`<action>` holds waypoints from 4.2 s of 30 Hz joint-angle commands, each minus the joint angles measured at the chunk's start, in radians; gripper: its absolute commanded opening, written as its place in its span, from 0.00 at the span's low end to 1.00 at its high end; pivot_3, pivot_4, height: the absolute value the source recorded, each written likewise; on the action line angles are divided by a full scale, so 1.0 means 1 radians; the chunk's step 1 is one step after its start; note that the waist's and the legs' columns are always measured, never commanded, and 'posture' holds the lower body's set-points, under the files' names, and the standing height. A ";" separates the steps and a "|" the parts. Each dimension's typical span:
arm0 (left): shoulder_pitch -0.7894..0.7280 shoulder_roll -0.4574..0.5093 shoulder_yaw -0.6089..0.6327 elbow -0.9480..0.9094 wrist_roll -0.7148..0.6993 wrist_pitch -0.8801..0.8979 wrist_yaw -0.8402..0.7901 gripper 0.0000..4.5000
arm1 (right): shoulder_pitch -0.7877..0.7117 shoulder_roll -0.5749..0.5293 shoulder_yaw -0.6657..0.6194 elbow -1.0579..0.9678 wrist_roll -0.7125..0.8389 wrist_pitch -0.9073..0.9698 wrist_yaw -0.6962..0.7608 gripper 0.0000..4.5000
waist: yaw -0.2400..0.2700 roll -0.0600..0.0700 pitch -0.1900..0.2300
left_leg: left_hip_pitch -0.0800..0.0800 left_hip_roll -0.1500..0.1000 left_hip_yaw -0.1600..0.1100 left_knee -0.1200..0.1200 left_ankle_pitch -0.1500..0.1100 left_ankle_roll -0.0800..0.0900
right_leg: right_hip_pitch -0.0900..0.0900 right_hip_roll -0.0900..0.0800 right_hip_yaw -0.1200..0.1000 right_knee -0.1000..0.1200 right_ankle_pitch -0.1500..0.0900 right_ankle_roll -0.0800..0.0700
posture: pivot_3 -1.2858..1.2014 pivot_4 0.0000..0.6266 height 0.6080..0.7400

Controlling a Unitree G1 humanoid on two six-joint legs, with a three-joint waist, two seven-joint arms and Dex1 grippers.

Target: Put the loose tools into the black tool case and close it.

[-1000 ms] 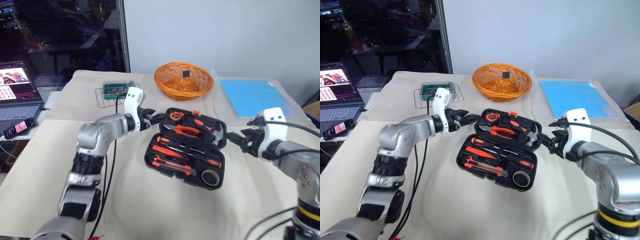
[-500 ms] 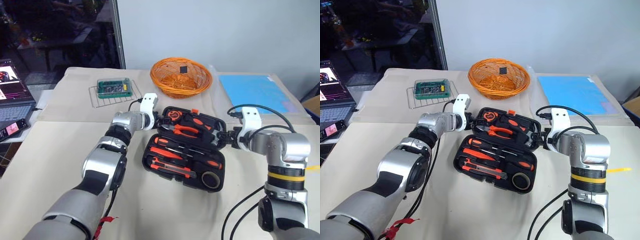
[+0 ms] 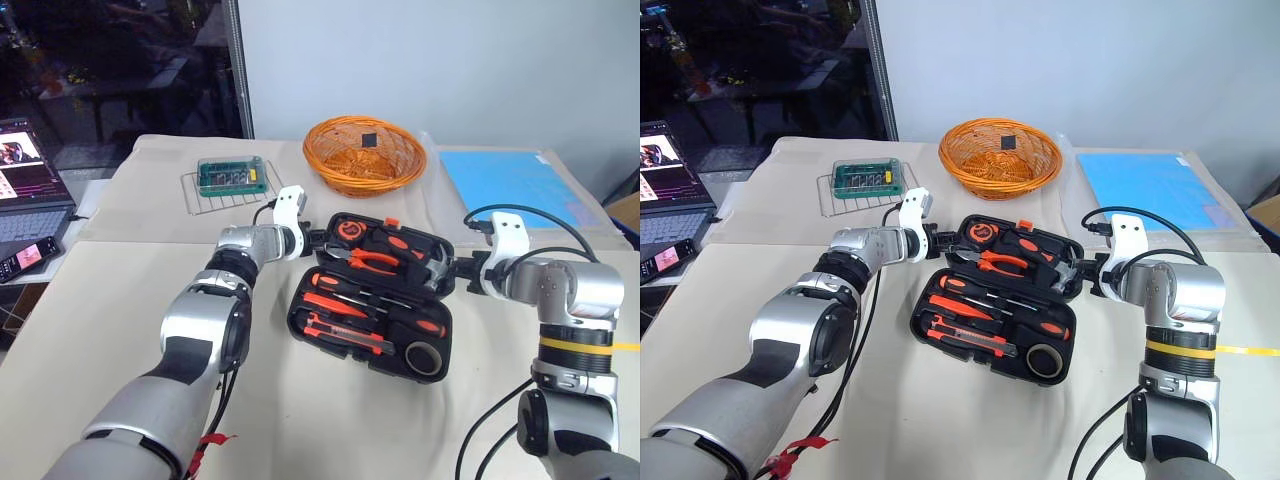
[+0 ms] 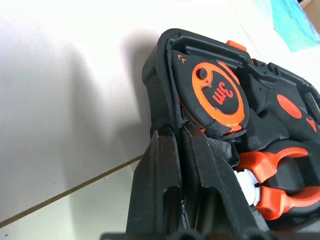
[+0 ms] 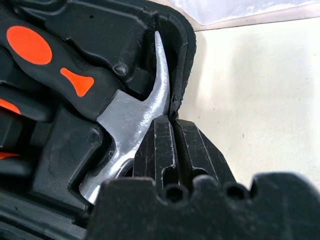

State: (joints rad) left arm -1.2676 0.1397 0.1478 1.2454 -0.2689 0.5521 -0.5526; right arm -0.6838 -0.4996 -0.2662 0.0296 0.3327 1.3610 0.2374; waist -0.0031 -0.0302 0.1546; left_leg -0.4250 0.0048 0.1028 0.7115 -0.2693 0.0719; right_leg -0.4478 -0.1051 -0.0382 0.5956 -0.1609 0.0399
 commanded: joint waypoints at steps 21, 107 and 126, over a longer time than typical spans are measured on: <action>0.577 0.118 0.107 -1.302 -0.193 0.467 0.159 0.01 | -0.228 0.150 0.245 0.304 -0.105 -0.894 0.397 0.00 | -0.033 0.005 0.009 | 0.000 -0.003 0.008 -0.007 0.006 -0.004 | -0.012 -0.003 0.011 0.011 0.003 -0.001 | 0.52 0.24 1.00; 0.810 0.732 -0.441 -1.456 -0.087 0.032 -0.742 0.00 | 0.710 0.266 0.553 -0.778 -0.003 -0.408 -0.044 0.99 | 0.008 0.008 0.004 | 0.027 0.010 0.013 -0.008 0.000 -0.005 | 0.006 -0.001 -0.003 0.011 -0.015 -0.015 | 0.52 0.24 1.00; 0.783 0.716 -0.451 -1.437 -0.074 0.039 -0.745 0.00 | 0.682 0.210 0.609 -0.828 -0.095 -0.406 -0.055 0.26 | 0.006 0.008 0.004 | 0.028 0.010 0.012 -0.008 0.000 -0.006 | 0.006 -0.002 -0.002 0.013 -0.017 -0.015 | 0.52 0.24 1.00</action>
State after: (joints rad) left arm -0.5005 0.8512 -0.2619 -0.2131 -0.3861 0.5710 -1.3039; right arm 0.0119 -0.2847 0.3464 -0.7305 0.2471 0.9504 0.1851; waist 0.0024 -0.0220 0.1588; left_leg -0.3970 0.0148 0.1145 0.7034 -0.2695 0.0662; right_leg -0.4418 -0.1072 -0.0406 0.6085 -0.1777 0.0248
